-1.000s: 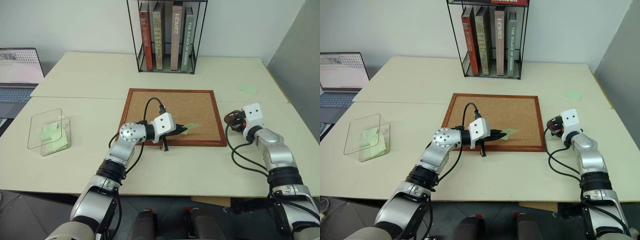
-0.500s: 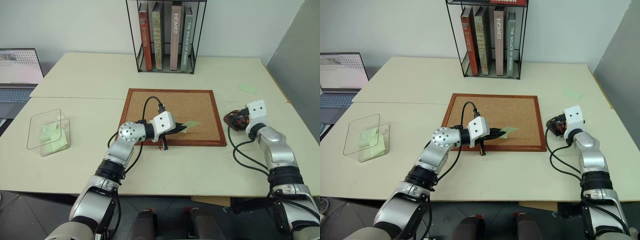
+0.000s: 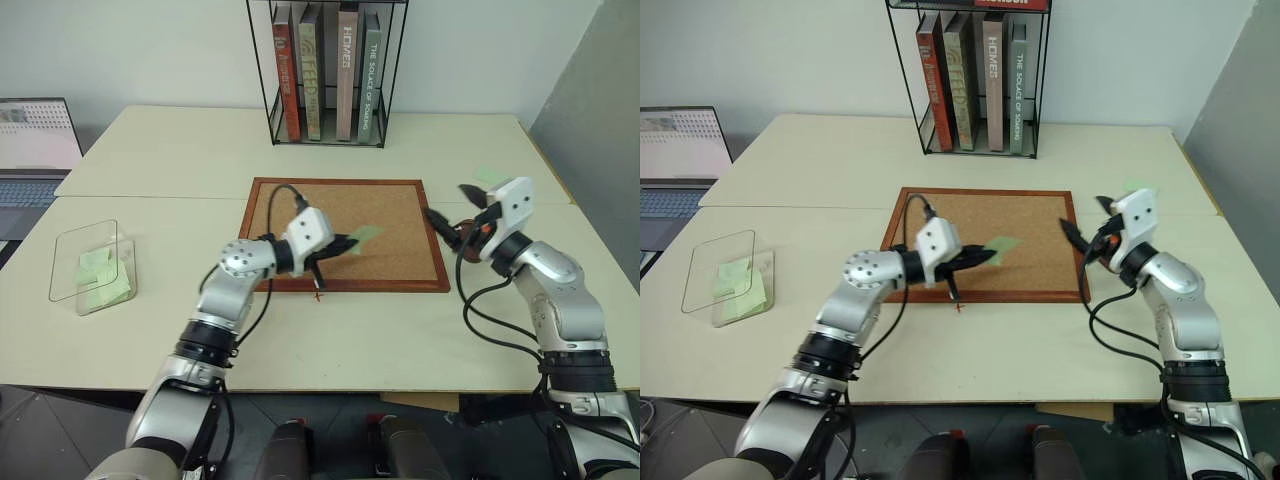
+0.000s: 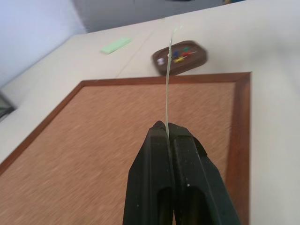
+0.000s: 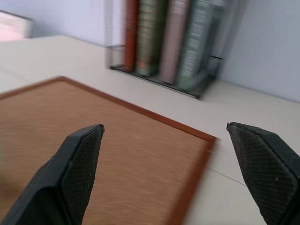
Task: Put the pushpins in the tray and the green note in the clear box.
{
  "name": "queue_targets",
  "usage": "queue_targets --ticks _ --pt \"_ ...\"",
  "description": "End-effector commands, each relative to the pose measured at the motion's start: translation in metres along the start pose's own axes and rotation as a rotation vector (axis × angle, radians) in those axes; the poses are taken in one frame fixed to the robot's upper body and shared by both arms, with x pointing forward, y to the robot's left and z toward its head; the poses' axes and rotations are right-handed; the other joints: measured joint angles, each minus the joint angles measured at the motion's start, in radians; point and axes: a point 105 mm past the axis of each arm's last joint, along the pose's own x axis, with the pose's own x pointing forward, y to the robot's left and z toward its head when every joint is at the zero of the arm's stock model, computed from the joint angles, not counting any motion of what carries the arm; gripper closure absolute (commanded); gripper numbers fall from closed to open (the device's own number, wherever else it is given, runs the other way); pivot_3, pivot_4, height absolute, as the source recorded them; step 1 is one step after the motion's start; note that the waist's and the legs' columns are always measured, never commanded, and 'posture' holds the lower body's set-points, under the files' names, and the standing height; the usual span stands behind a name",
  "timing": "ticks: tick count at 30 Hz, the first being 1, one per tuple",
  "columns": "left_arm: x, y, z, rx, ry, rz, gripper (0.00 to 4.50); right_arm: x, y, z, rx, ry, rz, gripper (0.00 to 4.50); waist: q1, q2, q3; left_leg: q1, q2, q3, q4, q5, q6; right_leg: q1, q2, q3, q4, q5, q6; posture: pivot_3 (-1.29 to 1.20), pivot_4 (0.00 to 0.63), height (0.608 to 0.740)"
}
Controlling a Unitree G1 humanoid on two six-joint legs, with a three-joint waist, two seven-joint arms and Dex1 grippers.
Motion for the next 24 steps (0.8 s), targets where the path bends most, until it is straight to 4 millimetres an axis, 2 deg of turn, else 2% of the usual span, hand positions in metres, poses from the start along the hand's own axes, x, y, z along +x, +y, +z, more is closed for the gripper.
queue_targets --ticks 1,7,8,12,15,17,21,24 --pt "-0.037 0.026 0.014 0.001 0.023 0.139 4.5 0.004 0.031 0.027 0.009 -0.063 0.173 0.05 -0.001 0.0 0.0 0.0 0.0 0.0 0.0 0.0 0.0 0.0 0.0 0.0 0.0 0.0 0.0 0.0 0.15 0.74" --pt "-0.131 0.078 0.007 -0.01 0.254 0.438 4.5 0.018 0.087 0.035 0.045 -0.049 0.454 0.05 -0.009 -0.001 0.001 0.0 -0.001 -0.001 0.001 0.0 0.0 0.0 -0.006 -0.002 0.0 0.0 0.0 0.0 0.15 0.74" --pt "-0.143 0.082 0.006 -0.015 0.282 0.47 4.5 0.02 0.093 0.035 0.043 -0.044 0.483 0.05 -0.011 -0.001 0.001 0.001 0.0 -0.001 0.0 0.0 0.0 0.0 -0.006 -0.002 0.0 0.0 -0.001 0.0 0.15 0.74" --pt "-0.213 0.107 -0.011 -0.034 0.492 0.678 4.5 0.045 0.11 0.027 -0.006 -0.009 0.523 0.05 -0.011 -0.001 0.002 0.001 -0.001 -0.001 0.0 0.0 0.0 0.0 -0.006 -0.002 0.0 -0.001 -0.002 0.0 0.15 0.74" --pt "-0.237 0.112 -0.017 -0.011 0.571 0.745 4.5 0.051 0.118 0.026 -0.014 -0.005 0.549 0.05 -0.008 -0.001 0.002 0.001 -0.001 -0.001 -0.001 0.0 0.0 -0.001 -0.007 -0.003 0.0 -0.001 -0.002 0.0 0.15 0.74" --pt "-0.259 0.112 -0.027 -0.032 0.638 0.792 4.5 0.052 0.129 0.028 -0.011 -0.01 0.598 0.05 0.0 -0.002 0.002 0.0 -0.002 -0.002 -0.001 0.0 0.0 -0.001 -0.009 -0.003 0.0 -0.001 -0.002 0.0 0.15 0.74" --pt "-0.293 0.113 -0.041 -0.092 0.714 0.877 4.5 0.055 0.137 0.03 -0.023 -0.013 0.64 0.05 0.002 -0.004 0.003 -0.001 -0.003 0.0 -0.001 0.0 0.0 -0.002 -0.011 -0.003 -0.001 -0.001 -0.002 0.0 0.15 0.74" --pt "-0.306 0.113 -0.051 -0.161 0.725 0.92 4.5 0.057 0.139 0.032 -0.029 -0.021 0.642 0.05 0.004 -0.004 0.003 -0.001 -0.002 -0.001 -0.001 0.0 0.0 -0.003 -0.011 -0.004 0.0 -0.001 -0.002 0.0 0.15 0.74"
